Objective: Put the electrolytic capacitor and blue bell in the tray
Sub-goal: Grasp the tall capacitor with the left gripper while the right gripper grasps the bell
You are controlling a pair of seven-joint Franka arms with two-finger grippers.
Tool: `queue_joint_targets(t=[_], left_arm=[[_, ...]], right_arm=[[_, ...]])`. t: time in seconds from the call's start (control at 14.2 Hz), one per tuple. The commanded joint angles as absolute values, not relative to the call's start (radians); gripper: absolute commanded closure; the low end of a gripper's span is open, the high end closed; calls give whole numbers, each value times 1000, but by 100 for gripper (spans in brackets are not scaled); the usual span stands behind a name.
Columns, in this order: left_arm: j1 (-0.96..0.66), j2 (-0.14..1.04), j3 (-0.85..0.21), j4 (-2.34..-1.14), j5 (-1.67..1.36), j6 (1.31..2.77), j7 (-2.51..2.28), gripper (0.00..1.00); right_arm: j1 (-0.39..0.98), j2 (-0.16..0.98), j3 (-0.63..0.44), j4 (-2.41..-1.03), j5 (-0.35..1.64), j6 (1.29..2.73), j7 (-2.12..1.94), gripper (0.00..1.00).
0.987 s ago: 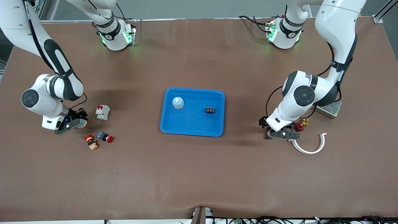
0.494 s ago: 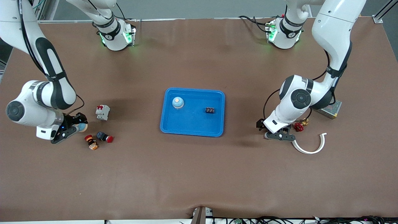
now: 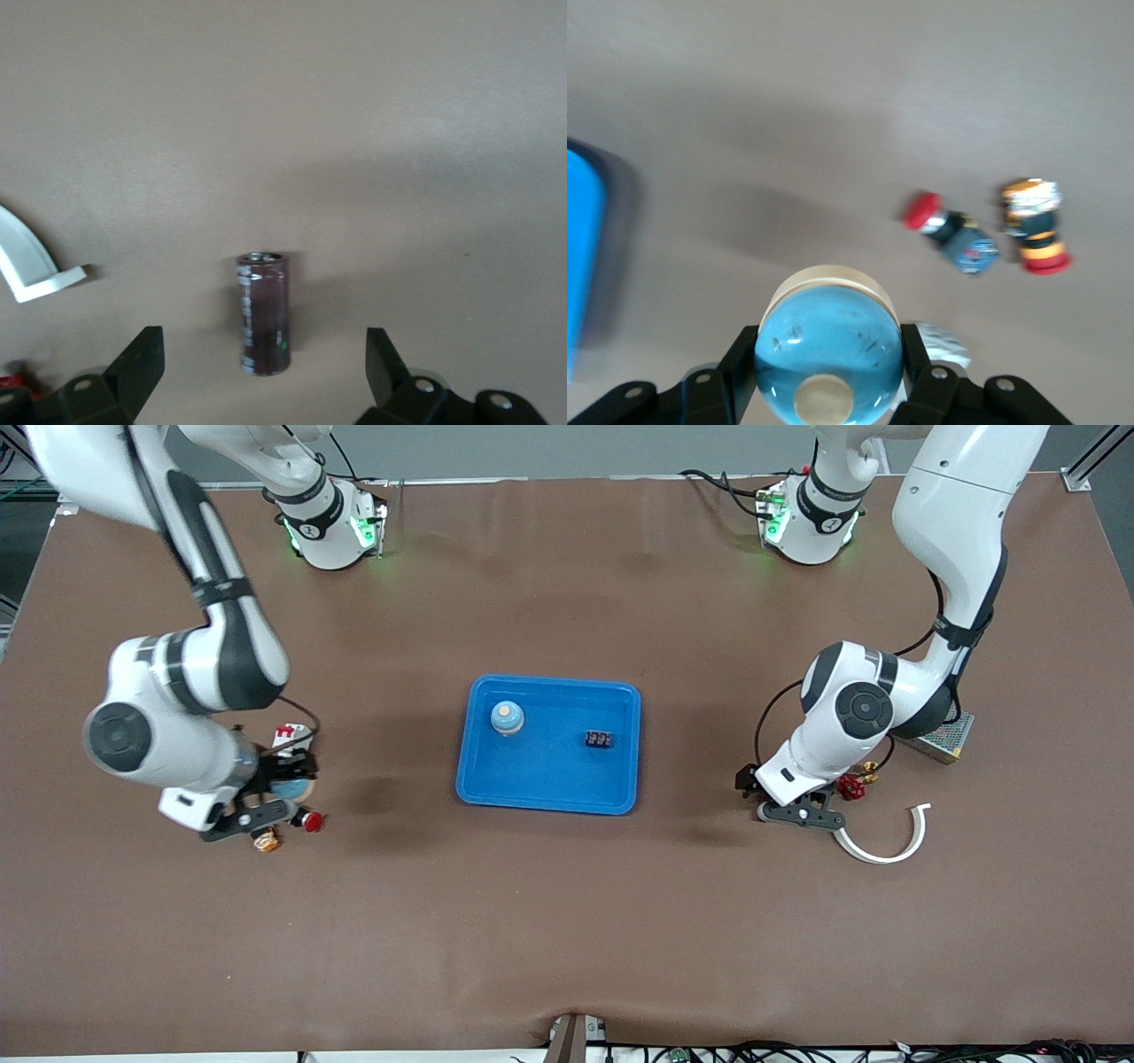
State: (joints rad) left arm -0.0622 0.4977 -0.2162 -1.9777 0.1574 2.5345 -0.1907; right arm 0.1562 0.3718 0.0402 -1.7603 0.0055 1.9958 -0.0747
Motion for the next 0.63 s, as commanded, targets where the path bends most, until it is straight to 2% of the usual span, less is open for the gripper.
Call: queue_joint_targets(t=[0.0, 0.28, 0.56], left_arm=[[-46, 497, -225, -1988, 152, 2548, -161, 0], [-46, 528, -224, -1988, 152, 2580, -160, 0], [-52, 538, -221, -1988, 164, 2591, -163, 0]], right_arm=[[250, 367, 29, -1740, 12, 1986, 117, 61], [391, 376, 28, -1723, 14, 2029, 365, 61], [423, 394, 28, -1727, 14, 2075, 429, 61]])
